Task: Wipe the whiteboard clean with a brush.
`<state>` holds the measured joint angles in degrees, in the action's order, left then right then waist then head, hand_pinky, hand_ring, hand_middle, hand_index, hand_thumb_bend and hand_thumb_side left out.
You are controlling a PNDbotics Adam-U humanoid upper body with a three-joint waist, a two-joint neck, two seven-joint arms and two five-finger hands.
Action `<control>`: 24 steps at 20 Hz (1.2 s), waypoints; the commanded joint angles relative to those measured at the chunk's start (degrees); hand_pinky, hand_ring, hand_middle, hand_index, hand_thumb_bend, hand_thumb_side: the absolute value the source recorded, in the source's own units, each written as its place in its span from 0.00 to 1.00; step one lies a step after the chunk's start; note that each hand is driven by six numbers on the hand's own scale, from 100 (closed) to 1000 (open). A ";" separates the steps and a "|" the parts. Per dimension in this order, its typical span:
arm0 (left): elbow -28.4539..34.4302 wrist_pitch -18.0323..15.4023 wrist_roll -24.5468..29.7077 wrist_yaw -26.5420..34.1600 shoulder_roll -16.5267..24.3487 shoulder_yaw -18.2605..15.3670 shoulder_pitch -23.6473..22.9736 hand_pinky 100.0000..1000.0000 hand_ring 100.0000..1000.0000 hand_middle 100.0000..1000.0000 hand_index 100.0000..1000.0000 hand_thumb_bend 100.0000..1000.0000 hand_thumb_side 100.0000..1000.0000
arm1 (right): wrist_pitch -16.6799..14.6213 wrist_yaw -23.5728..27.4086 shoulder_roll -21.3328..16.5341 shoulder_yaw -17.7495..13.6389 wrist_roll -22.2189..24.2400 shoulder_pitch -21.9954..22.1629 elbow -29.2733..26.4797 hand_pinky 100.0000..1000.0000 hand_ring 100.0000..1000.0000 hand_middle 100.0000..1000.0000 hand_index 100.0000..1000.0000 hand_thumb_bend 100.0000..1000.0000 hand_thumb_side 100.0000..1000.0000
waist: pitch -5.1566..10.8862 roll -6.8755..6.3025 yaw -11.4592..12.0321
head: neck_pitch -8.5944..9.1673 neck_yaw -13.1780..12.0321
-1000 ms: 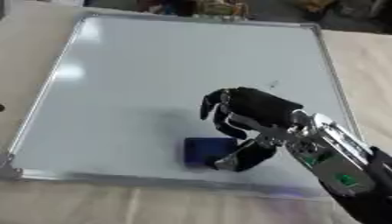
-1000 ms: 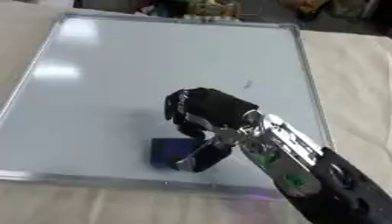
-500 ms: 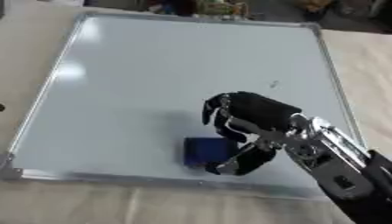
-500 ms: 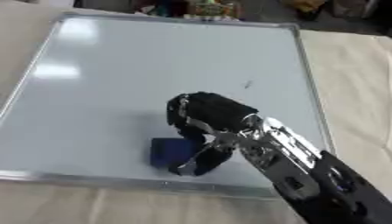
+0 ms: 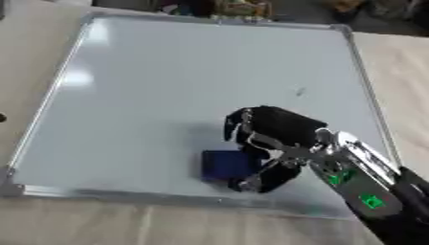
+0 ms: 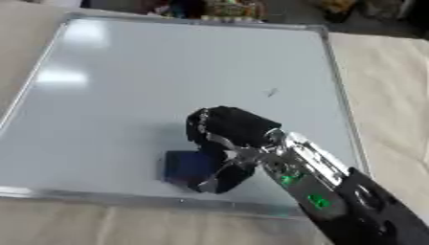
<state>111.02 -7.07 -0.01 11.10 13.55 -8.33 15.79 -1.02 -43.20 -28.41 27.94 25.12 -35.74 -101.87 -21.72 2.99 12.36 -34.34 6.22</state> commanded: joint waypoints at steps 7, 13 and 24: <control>1.28 0.02 0.21 0.02 0.54 0.13 0.87 0.42 0.29 0.40 0.42 0.18 0.86 | -0.92 -0.60 0.31 -0.28 -0.55 -0.26 1.44 0.60 0.73 0.56 0.00 0.40 0.14 | 0.83 -0.14 0.13 | 0.78 0.16; 1.28 0.14 0.14 -0.08 0.57 0.16 0.92 0.42 0.29 0.40 0.42 0.17 0.86 | -0.91 -0.11 0.35 -0.35 -1.17 -0.31 1.30 0.58 0.71 0.51 0.00 0.41 0.13 | 0.75 -0.07 0.14 | 0.78 0.17; 1.29 0.39 0.17 -0.07 0.56 0.22 0.98 0.42 0.30 0.40 0.42 0.17 0.86 | -0.62 1.00 0.23 -0.55 -1.42 -0.32 1.47 0.56 0.67 0.45 0.00 0.31 0.10 | 0.77 0.02 0.15 | 1.03 0.12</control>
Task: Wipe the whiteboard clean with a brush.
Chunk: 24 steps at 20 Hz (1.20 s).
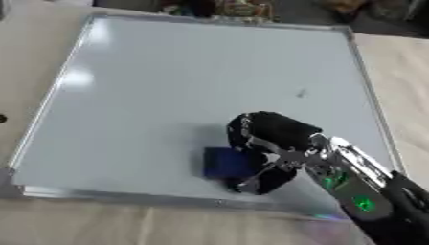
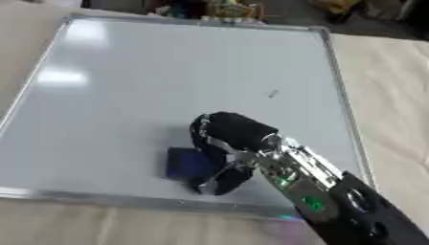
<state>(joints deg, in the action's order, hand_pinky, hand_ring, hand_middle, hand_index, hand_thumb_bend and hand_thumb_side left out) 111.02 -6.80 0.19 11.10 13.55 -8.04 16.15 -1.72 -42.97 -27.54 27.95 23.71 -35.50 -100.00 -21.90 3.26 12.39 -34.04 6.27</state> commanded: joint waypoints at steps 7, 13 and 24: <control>1.30 0.23 0.00 -0.01 0.55 -0.04 0.58 0.43 0.30 0.40 0.42 0.17 0.86 | 0.86 2.05 -0.71 -1.05 0.79 -0.45 -0.31 0.56 0.66 0.45 0.00 0.17 0.07 | 0.99 -0.24 0.02 | 0.89 0.02; 1.31 0.32 -0.06 0.09 0.55 -0.05 0.54 0.43 0.30 0.40 0.42 0.17 0.86 | 1.84 3.13 -1.23 -2.16 0.06 -0.36 -1.24 0.55 0.65 0.42 0.00 0.14 0.08 | 1.11 -0.20 -0.08 | 1.13 -0.03; 1.29 0.37 0.02 0.17 0.57 -0.01 0.49 0.43 0.30 0.40 0.42 0.17 0.86 | 3.14 4.74 -2.63 -3.92 -1.14 -0.28 -2.91 0.55 0.64 0.39 0.00 0.14 0.09 | 1.19 -0.23 -0.15 | 1.71 -0.11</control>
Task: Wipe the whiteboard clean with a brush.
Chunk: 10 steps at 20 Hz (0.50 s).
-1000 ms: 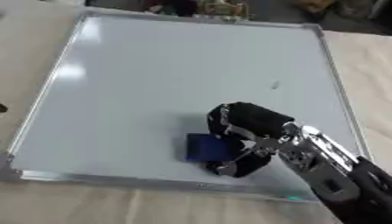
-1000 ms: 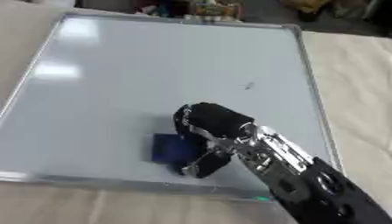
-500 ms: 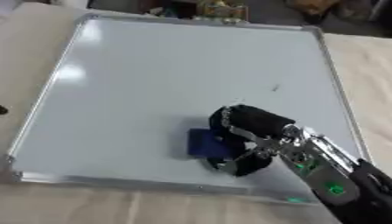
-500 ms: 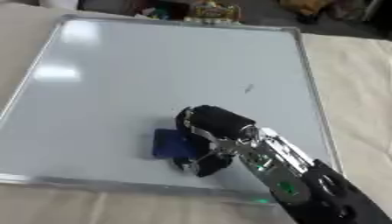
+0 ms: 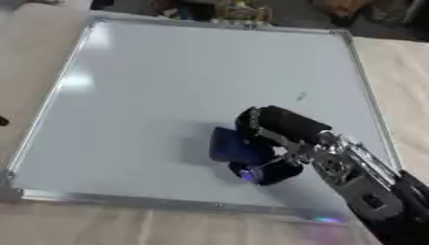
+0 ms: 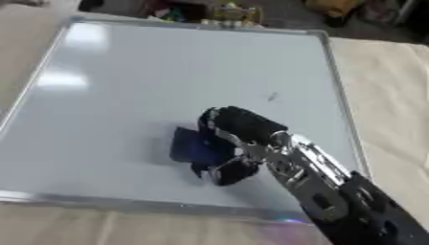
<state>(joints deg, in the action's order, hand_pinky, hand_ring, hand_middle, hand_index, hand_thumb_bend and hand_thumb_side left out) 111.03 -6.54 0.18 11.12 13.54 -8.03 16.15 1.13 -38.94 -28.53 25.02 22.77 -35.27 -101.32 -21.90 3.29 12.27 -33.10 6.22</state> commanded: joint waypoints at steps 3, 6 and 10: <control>1.28 0.10 0.01 0.18 0.63 -0.01 0.48 0.43 0.30 0.40 0.42 0.17 0.86 | 0.50 1.05 -2.66 -1.61 -0.42 -0.38 -1.84 0.55 0.63 0.38 0.00 0.14 0.10 | 1.25 -0.26 -0.10 | 1.13 -0.22; 1.28 0.12 0.02 0.19 0.66 0.01 0.48 0.43 0.30 0.40 0.42 0.17 0.86 | 0.61 1.29 -4.05 -2.48 -1.03 -0.36 -2.29 0.55 0.64 0.38 0.00 0.13 0.11 | 1.32 -0.21 -0.17 | 1.45 -0.38; 1.29 0.12 0.05 0.17 0.72 0.01 0.46 0.43 0.30 0.40 0.42 0.17 0.86 | 0.58 1.39 -6.34 -3.64 -1.70 -0.59 -2.68 0.56 0.64 0.37 0.00 0.09 0.13 | 1.37 -0.13 -0.15 | 1.71 -0.38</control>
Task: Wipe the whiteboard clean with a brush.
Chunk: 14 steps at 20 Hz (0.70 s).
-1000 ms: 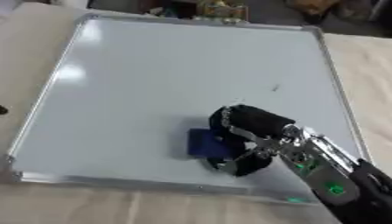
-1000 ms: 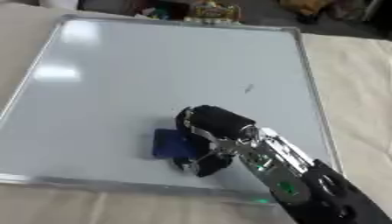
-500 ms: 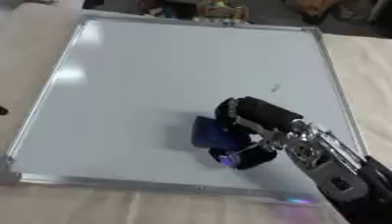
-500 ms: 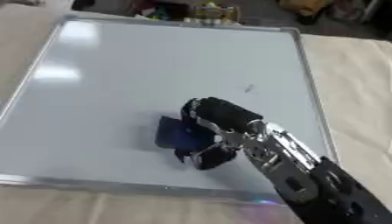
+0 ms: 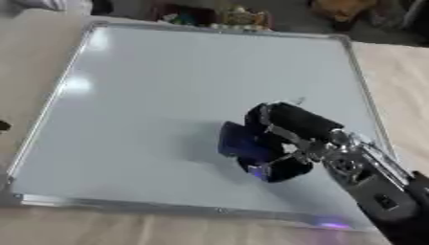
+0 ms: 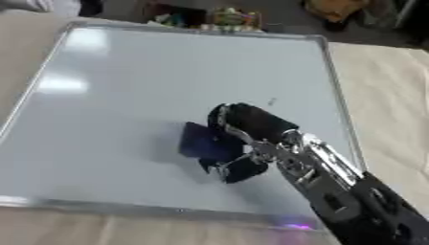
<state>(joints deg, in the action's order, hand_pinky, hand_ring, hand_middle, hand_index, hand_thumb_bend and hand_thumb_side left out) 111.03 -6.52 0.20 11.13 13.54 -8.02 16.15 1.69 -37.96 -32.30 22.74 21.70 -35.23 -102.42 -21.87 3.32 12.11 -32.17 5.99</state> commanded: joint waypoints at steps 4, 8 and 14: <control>1.30 0.16 0.09 0.14 0.73 0.01 0.44 0.43 0.30 0.40 0.42 0.16 0.86 | 0.18 0.20 -4.90 -2.81 -1.91 -0.73 -1.37 0.56 0.64 0.35 0.00 0.06 0.15 | 1.25 -0.07 -0.12 | 1.01 -0.06; 1.35 0.23 0.13 0.12 0.71 0.02 0.49 0.43 0.30 0.40 0.42 0.16 0.86 | 0.88 0.00 -6.77 -4.53 -3.80 -0.79 -0.17 0.56 0.64 0.35 0.00 0.06 0.16 | 1.15 0.09 0.04 | 1.38 0.03; 1.37 0.25 0.24 0.17 0.69 0.15 0.60 0.43 0.30 0.40 0.42 0.16 0.86 | 2.36 -0.74 -8.97 -7.10 -6.04 -2.39 5.75 0.56 0.64 0.33 0.00 0.03 0.16 | 0.99 0.23 0.60 | 2.08 0.07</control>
<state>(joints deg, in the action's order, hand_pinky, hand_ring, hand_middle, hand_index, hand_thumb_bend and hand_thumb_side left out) 111.06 -6.37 0.35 11.13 13.54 -8.00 16.15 3.80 -38.25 -39.15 16.94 16.30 -36.66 -97.46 -21.87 3.71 12.73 -31.00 6.01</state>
